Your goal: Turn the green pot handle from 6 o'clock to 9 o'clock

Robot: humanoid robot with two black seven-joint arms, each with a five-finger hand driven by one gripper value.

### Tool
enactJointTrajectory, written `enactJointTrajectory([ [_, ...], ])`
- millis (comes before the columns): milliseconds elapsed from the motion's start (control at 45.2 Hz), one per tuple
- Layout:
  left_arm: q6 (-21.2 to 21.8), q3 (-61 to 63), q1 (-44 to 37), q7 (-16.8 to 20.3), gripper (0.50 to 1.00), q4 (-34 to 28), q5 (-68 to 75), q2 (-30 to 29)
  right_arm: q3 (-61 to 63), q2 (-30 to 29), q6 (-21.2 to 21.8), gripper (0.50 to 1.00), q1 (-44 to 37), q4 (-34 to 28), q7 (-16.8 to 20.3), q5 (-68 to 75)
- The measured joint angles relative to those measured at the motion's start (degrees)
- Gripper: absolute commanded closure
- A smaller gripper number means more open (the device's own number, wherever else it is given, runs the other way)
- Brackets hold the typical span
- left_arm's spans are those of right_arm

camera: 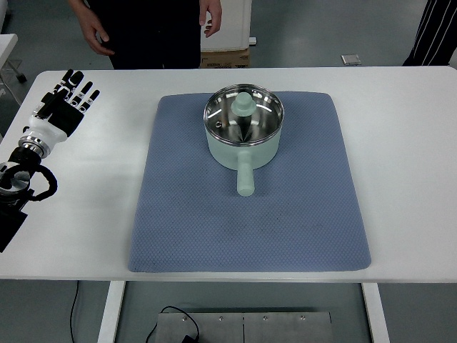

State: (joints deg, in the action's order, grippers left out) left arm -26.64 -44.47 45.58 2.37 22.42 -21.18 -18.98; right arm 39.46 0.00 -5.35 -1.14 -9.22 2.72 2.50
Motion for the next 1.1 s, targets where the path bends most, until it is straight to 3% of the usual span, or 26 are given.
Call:
enactJointTrajectory([
  [707,0.6,0.3,1.2,0.0,0.5,0.4,0.1,-0.2,0.0,0.0,0.0,0.5,0.0,0.0,0.0,0.1],
  [1105,0.5,1.7,13.1,-0.2,0.5,1.4,9.8,0.1,0.0,0.0,0.0,0.5,0.0,0.0,0.0,0.0],
])
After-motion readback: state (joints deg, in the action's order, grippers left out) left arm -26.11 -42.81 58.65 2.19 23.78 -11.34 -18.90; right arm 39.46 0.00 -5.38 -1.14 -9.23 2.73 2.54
